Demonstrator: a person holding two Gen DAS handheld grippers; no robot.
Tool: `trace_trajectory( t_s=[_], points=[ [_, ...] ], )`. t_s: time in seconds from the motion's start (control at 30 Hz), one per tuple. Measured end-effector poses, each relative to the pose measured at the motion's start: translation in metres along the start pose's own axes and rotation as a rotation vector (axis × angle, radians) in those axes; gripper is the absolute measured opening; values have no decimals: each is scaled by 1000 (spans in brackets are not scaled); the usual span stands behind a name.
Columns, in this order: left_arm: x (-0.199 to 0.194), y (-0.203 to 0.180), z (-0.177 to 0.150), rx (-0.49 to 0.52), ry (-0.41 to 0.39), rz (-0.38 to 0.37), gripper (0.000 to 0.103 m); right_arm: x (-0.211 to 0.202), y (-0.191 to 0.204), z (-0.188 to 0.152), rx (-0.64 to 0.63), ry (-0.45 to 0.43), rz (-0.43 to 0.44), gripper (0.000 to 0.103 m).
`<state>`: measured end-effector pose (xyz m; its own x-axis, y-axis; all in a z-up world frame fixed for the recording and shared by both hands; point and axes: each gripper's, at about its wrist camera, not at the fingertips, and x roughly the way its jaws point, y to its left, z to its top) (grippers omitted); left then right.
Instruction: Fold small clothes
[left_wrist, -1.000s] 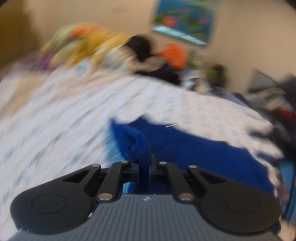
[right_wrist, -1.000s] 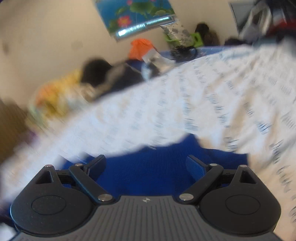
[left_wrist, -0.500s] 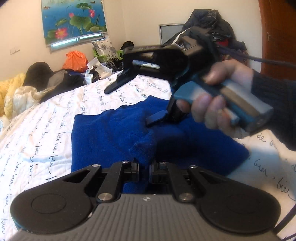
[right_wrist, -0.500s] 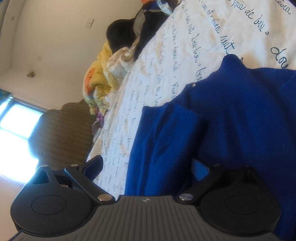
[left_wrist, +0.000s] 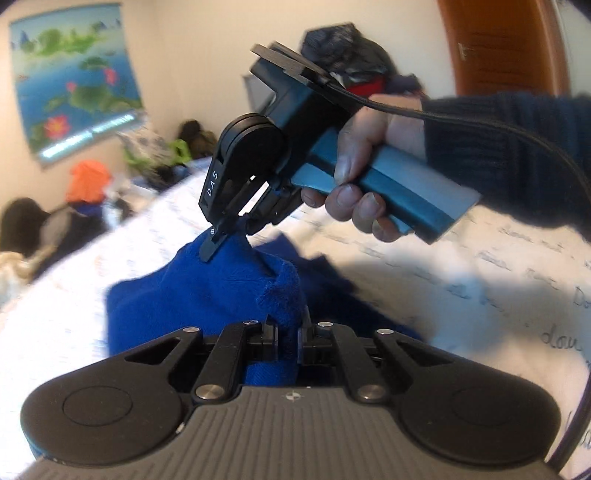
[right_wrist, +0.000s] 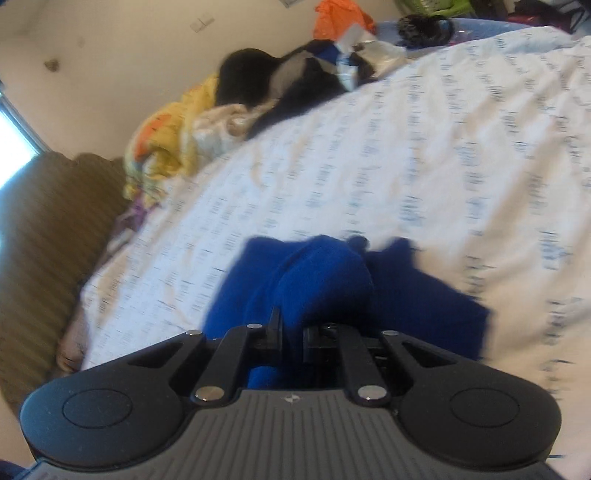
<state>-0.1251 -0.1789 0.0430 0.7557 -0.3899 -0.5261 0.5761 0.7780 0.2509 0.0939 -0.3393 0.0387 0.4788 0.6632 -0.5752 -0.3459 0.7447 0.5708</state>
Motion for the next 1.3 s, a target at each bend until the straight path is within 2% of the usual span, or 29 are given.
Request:
trace_trajectory(
  t_s=[0.1,0.2,0.27,0.3,0.33,0.37,0.4,0.43,0.47,0.5,0.57,0.63,0.7,0.77,0.8,0.87,0.9,0.93,0.97,1.0,1.03,1.1,1.13,1.2,1.27,1.3],
  points=[
    [18,-21,-7,29,42,-16,8,-2,-27,-19,31,2,-79,8],
    [31,-25,-15,37,42,-17,9,-4,-44,-32,81,-33,-53,8],
    [25,-16,-17,18,-3,-74,19,-5,-52,-35,137,-48,-26,9],
    [19,-13,-18,-1,-27,-97,42,-8,-56,-35,158,-50,-19,12],
    [11,-2,-19,-17,-53,-123,70,-13,-60,-33,188,-51,-16,15],
    [2,7,-20,-37,-84,-116,84,-21,-63,-32,219,-70,-14,18],
    [-6,18,-24,-58,-119,-90,100,-31,-65,-31,243,-109,-10,25],
    [-13,30,-27,-77,-141,-70,102,-39,-68,-31,260,-152,-5,41],
    [-15,45,-31,-99,-138,-50,102,-47,-71,-29,274,-184,-11,51],
    [-14,60,-34,-126,-118,-33,102,-50,-74,-28,277,-199,-25,68],
    [-5,89,-40,-187,-74,20,102,-45,-77,-25,257,-168,-78,70],
    [10,122,-42,-290,-21,78,98,-31,-78,-25,247,-106,-99,70],
    [25,160,-44,-460,12,68,97,-17,-75,-28,239,-76,-99,69],
    [45,201,-46,-668,53,-1,95,-13,-69,-28,240,-73,-80,69],
    [55,215,-46,-745,74,-23,89,-12,-68,-28,236,-76,-80,68],
    [81,234,-41,-836,140,-97,75,-7,-63,-27,202,-66,-84,55],
    [95,238,-40,-860,175,-137,55,-3,-59,-27,174,-52,-102,36],
    [105,241,-38,-875,192,-160,41,1,-56,-28,150,-43,-114,31],
    [108,240,-37,-865,192,-150,39,2,-52,-28,129,-43,-121,28],
    [111,240,-35,-844,192,-141,26,5,-48,-28,109,-35,-127,20],
    [111,239,-32,-824,189,-114,23,6,-44,-28,97,-36,-138,19],
    [102,244,-26,-789,148,-64,21,5,-31,-26,63,-59,-162,17],
    [93,241,-23,-779,134,-62,21,1,-23,-24,56,-78,-147,16],
    [65,242,-19,-738,97,-54,21,-9,-7,-21,52,-130,-88,16],
    [51,253,-13,-684,62,-17,21,-11,10,-14,41,-164,-31,16],
    [51,259,-11,-671,69,4,21,-6,17,-10,38,-171,-15,16]
  ],
)
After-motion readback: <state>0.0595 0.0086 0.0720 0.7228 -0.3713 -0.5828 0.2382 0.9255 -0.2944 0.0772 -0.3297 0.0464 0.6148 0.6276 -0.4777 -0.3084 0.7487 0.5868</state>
